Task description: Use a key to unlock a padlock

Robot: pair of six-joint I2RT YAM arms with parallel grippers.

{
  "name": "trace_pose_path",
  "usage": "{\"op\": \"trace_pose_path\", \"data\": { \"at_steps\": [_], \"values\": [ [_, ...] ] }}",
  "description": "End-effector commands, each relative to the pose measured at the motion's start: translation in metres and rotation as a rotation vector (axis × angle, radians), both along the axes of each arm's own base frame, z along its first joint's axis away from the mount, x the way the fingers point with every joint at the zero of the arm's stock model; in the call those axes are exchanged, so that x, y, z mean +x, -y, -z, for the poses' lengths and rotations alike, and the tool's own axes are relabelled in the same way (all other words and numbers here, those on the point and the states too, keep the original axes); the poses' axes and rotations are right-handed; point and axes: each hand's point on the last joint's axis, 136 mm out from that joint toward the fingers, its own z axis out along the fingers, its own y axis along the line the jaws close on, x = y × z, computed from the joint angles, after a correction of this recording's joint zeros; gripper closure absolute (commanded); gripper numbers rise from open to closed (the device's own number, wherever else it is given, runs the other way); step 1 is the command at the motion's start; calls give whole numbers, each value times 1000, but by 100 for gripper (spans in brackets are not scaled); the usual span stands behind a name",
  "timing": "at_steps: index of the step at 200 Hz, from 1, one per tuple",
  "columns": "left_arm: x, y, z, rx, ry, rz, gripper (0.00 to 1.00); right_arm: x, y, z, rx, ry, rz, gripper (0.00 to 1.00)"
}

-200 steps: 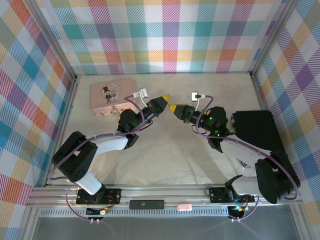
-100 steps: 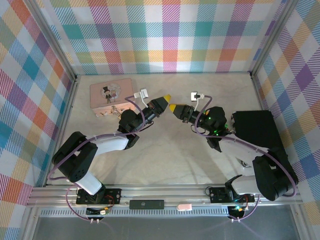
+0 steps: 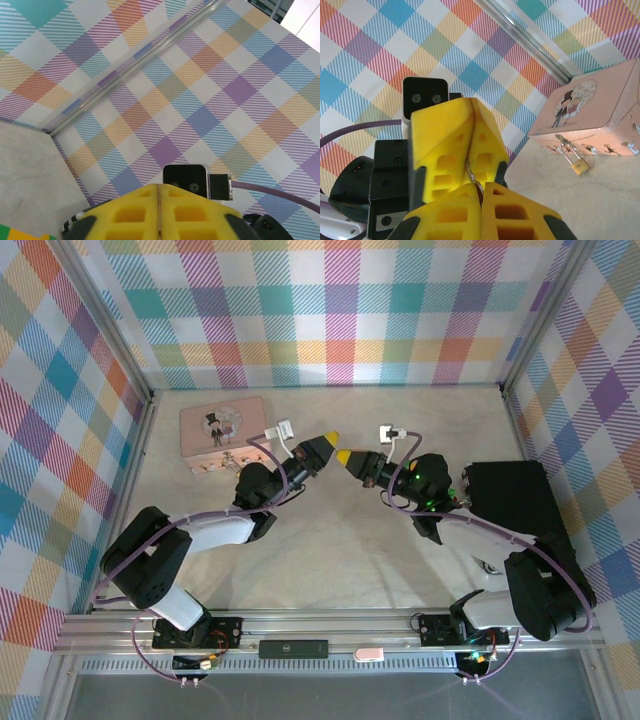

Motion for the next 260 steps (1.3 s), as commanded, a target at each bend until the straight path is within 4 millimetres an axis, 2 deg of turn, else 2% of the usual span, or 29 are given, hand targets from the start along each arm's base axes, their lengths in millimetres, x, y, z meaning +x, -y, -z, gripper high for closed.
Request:
{"op": "trace_pose_path", "data": {
  "at_steps": [1, 7, 11, 20, 43, 63, 91, 103, 113, 144, 167, 198, 234, 260],
  "values": [
    [-7, -15, -13, -33, 23, -38, 59, -5, 3, -10, -32, 72, 14, 100],
    [-3, -20, -9, -26, 7, -51, 51, -6, 3, -7, -53, 73, 17, 100],
    [0, -24, -7, -21, -7, -61, 37, -7, 4, -5, -68, 73, 20, 100],
    [5, -34, -1, -11, -36, -79, 29, -8, 5, -1, -102, 70, 25, 100],
    [20, -64, 19, 18, -118, -126, 26, -11, 10, 8, -173, 71, 39, 100],
    [31, -97, 42, 79, -195, -196, 24, -14, 14, 24, -243, 29, 46, 100],
    [41, -151, 94, 296, -397, -341, 22, -14, 20, 46, -349, -25, 66, 100],
    [38, -177, 114, 392, -491, -416, 15, -11, 23, 56, -395, -47, 78, 100],
    [33, -195, 127, 478, -549, -451, 14, -9, 24, 64, -431, -67, 86, 100],
    [17, -243, 147, 689, -666, -572, 9, 4, 24, 85, -530, -132, 99, 100],
    [12, -270, 164, 754, -734, -626, 9, 13, 22, 90, -565, -140, 97, 100],
    [18, -285, 185, 775, -769, -633, 17, 16, 17, 89, -566, -139, 80, 100],
    [45, -271, 196, 729, -649, -584, 32, 14, 18, 88, -551, -137, 88, 100],
    [65, -265, 209, 766, -605, -544, 41, 10, 21, 87, -547, -132, 95, 100]
  ]
}}
